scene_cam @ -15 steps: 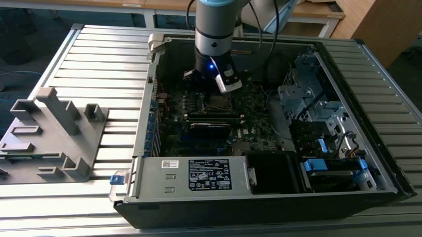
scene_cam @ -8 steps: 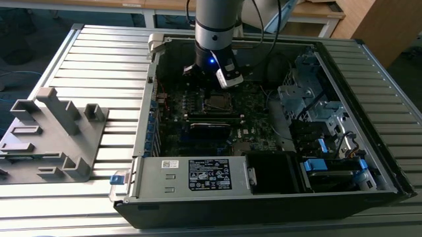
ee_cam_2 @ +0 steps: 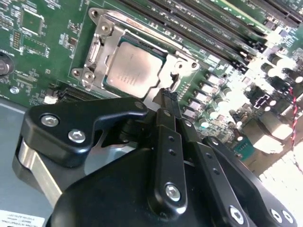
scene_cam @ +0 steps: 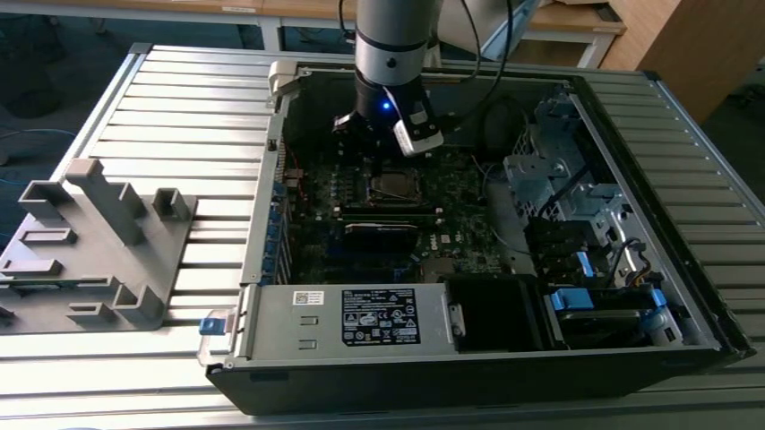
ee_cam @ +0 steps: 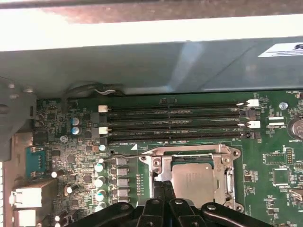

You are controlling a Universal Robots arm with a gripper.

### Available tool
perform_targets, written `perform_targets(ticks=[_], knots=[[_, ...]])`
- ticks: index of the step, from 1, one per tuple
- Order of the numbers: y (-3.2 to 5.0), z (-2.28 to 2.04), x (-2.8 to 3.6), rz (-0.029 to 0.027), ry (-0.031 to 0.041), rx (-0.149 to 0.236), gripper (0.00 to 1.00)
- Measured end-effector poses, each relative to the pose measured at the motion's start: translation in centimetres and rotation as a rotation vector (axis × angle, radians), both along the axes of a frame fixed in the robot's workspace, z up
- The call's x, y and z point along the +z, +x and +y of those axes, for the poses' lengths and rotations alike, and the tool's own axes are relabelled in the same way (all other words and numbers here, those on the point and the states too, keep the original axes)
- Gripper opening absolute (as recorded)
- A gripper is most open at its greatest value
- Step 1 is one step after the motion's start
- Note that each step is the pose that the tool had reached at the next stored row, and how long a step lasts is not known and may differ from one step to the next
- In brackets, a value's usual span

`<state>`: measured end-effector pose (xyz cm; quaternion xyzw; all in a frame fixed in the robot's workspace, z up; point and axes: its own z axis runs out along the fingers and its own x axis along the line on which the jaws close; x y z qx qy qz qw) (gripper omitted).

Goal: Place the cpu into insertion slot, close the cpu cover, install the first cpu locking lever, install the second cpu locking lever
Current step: 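Close the cpu cover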

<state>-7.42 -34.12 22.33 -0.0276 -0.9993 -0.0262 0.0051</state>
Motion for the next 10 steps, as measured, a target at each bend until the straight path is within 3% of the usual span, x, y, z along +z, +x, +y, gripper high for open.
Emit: perform_targets(ticks=[10], knots=[[2.63, -0.01, -0.02, 0.0001, -0.0002, 0.000, 0.11]])
